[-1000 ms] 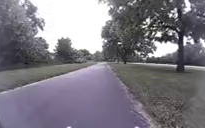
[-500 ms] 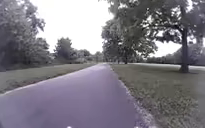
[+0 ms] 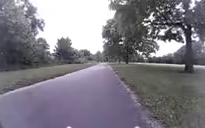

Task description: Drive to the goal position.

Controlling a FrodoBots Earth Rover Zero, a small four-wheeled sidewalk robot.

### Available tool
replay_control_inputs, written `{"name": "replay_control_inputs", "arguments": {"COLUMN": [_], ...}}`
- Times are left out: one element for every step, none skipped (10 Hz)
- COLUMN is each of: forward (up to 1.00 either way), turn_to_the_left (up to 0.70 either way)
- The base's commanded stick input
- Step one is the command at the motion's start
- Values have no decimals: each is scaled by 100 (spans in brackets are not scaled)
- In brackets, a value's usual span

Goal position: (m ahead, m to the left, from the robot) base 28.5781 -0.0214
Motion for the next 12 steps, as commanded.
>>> {"name": "replay_control_inputs", "arguments": {"forward": [68, 68, 68, 68, 68, 68, 68, 68, 68, 68, 68, 68], "turn_to_the_left": [1, 1, 1, 1, 1, 1, 1, 1, 1, 1, 1, 1]}}
